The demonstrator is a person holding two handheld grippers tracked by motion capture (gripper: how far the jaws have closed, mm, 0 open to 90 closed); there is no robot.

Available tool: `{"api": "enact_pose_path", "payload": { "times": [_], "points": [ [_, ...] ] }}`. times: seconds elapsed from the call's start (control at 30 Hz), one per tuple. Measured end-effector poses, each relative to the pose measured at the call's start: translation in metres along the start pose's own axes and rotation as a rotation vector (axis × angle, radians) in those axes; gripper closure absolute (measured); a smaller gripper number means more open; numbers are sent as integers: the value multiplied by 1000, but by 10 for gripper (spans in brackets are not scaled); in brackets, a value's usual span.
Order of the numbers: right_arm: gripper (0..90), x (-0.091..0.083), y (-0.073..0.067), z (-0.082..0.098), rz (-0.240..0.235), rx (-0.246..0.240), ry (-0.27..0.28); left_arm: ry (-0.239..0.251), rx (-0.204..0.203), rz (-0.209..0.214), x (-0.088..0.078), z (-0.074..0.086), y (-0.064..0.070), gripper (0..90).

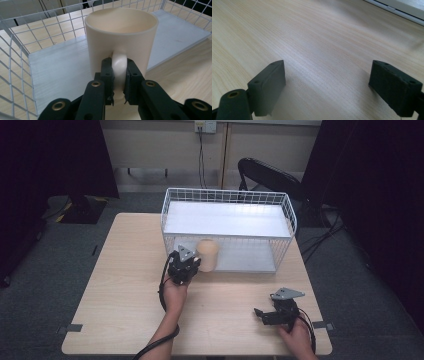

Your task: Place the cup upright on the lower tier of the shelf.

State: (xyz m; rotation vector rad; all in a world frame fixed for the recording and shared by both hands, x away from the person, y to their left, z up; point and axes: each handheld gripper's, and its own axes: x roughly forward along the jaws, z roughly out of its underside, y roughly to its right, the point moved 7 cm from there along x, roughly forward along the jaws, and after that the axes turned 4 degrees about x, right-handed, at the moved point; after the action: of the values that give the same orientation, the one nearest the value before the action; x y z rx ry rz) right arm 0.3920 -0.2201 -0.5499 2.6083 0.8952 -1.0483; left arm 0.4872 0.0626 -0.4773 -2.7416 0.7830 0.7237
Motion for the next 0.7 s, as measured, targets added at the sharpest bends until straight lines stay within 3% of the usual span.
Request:
{"api": "enact_pose_path", "payload": {
  "times": [0.67, 0.7],
  "points": [
    [128, 0, 0, 0, 0, 1, 0, 11, -27, -36, 7, -1, 2, 805],
    [128, 0, 0, 0, 0, 1, 0, 18, -43, -41, 8, -1, 2, 805]
  ]
}}
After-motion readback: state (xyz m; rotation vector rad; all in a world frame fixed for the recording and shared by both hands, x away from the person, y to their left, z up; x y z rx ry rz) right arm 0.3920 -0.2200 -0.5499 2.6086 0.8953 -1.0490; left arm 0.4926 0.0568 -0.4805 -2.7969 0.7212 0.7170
